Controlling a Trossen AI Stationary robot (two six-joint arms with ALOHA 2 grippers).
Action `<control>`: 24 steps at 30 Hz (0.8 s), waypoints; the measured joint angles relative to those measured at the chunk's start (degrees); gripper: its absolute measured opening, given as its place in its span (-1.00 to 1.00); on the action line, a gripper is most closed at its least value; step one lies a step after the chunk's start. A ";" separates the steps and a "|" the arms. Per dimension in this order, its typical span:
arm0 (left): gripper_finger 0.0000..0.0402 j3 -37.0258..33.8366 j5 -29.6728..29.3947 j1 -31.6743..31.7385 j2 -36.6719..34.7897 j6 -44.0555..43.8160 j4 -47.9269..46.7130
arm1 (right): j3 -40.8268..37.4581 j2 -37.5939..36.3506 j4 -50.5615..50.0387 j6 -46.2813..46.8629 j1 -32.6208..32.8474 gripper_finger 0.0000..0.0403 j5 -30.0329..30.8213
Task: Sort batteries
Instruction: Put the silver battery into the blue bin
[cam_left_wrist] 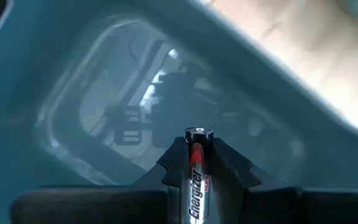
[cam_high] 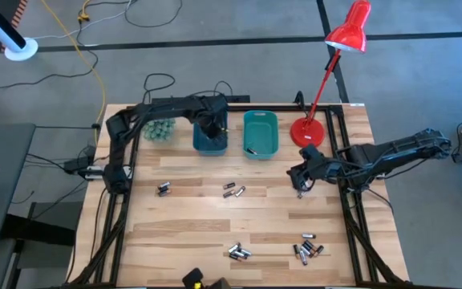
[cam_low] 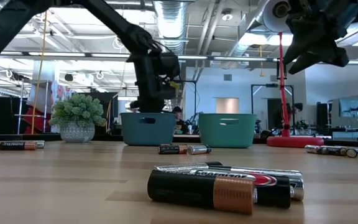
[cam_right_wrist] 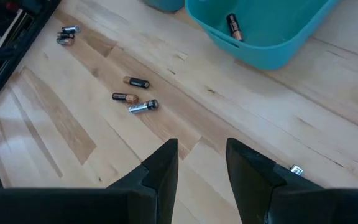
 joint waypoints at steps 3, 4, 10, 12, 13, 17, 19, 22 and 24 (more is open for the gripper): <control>-0.80 -0.02 -0.21 0.82 1.46 1.03 -0.41 | 0.00 0.00 -0.02 0.00 -0.80 -0.25 0.02; -0.80 -0.04 -0.01 1.08 1.50 1.25 -0.62 | 0.00 0.00 -0.02 0.00 -1.07 -0.25 0.01; -0.60 -0.02 0.27 1.44 1.32 2.03 0.67 | -0.02 0.00 -0.56 -0.03 -2.19 -0.25 0.07; -0.48 -0.02 0.30 1.44 1.30 2.03 1.08 | -0.02 0.00 -0.57 -0.04 -2.40 -0.25 0.07; -0.43 -0.02 0.33 1.44 1.26 2.03 1.14 | -0.02 0.00 -0.55 -0.04 -2.38 -0.25 0.07; -0.33 -0.02 0.33 1.38 1.26 1.97 1.05 | -0.02 0.00 -0.57 -0.09 -2.38 -0.25 0.09; -0.31 -0.02 0.33 1.38 1.26 1.99 1.06 | -0.02 0.00 -0.61 -0.13 -2.38 -0.25 0.09; -0.31 -0.02 0.33 1.38 1.26 2.61 1.07 | -0.02 0.00 -0.87 -0.13 -2.38 -0.25 0.11; -0.30 -0.02 0.33 1.38 1.11 2.83 1.00 | -0.02 0.00 -0.87 -0.13 -2.38 -0.25 0.11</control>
